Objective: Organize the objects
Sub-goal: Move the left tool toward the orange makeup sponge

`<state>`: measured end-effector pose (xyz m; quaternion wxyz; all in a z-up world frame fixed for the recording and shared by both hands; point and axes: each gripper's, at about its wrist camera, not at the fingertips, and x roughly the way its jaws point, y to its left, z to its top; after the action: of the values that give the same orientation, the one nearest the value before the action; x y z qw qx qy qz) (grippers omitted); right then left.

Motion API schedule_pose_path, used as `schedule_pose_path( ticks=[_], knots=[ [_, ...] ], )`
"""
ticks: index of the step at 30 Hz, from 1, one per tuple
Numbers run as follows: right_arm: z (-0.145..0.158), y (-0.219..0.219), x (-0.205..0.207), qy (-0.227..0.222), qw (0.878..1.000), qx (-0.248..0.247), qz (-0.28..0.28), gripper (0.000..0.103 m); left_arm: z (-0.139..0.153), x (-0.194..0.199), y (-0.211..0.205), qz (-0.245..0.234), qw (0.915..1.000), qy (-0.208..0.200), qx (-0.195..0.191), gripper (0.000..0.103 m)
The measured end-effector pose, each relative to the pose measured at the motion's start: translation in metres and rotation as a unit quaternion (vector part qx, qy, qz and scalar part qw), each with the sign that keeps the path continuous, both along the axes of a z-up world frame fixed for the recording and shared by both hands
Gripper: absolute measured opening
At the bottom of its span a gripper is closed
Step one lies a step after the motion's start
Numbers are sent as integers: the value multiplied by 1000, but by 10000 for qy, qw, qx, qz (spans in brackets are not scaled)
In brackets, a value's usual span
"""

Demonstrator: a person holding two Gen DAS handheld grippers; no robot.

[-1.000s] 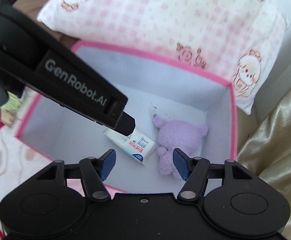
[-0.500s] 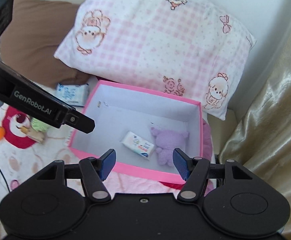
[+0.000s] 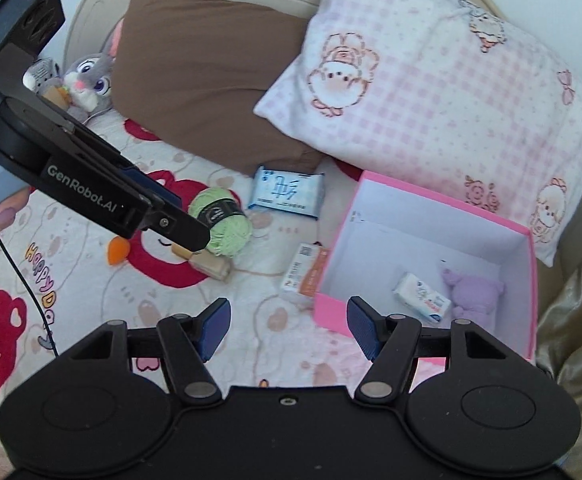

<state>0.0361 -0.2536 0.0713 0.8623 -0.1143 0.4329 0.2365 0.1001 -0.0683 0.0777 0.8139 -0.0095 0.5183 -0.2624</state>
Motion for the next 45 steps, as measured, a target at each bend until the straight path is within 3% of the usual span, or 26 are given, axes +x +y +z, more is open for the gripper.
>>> schedule_pose_path(
  ticks=[14, 23, 29, 34, 45],
  knots=[
    [-52, 103, 7, 482, 9934, 522, 906, 80, -67, -2, 125, 747, 9963, 397, -154, 49],
    [-81, 166, 21, 258, 9859, 784, 1457, 81, -110, 8, 189, 1322, 9900, 426, -225, 50],
    [-115, 200, 23, -240, 9763, 1179, 1798, 81, -143, 12, 213, 1473, 9880, 391, -236, 54],
    [-145, 228, 30, -162, 9633, 1500, 2220, 82, -171, 16, 224, 1519, 9877, 336, -124, 56],
    [-203, 268, 34, -96, 9678, 1208, 2208, 83, -213, 18, 238, 1467, 9887, 301, -2, 56]
  ],
)
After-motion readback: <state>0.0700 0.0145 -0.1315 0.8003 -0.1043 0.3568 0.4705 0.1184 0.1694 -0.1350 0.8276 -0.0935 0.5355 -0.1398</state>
